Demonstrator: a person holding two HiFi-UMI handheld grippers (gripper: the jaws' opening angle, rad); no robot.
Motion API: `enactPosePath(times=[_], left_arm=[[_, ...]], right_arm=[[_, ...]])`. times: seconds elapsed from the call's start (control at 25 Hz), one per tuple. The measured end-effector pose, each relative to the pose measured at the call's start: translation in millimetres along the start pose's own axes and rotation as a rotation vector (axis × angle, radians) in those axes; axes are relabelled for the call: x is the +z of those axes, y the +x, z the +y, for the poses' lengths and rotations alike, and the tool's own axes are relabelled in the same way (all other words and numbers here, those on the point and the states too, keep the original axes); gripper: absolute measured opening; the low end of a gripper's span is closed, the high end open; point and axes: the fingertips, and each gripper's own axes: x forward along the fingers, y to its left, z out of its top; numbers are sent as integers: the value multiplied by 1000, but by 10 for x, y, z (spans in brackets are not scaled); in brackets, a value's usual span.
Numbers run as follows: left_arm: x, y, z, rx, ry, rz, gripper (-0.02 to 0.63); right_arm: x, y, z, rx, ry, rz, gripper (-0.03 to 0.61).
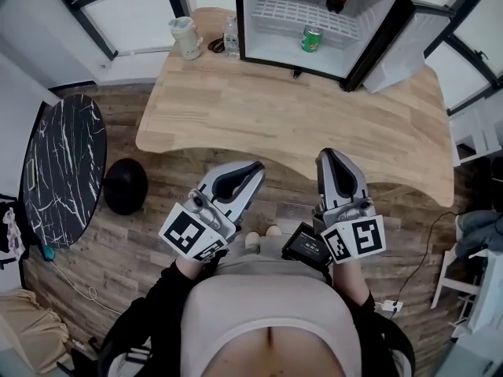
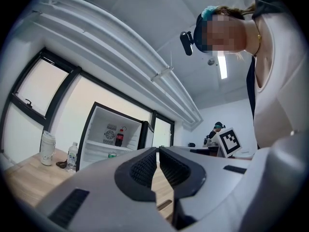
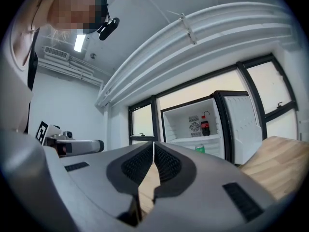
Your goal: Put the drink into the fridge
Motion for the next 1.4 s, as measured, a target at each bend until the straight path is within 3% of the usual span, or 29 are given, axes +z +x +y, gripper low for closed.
enactPosePath(times=[0.2,0.64,1.4], left_arm=[[-76,-90,-91,7,-24,10,23],[58,-231,-667,-11,23,-3,23],[-204,-623,-2394,-12,-26,-6,23]], right_arm=[[-26,-183,73,7,33,-5,31],[277,-734,153,38,82,-100,31],[341,-2572,422,44,58,-68,32]])
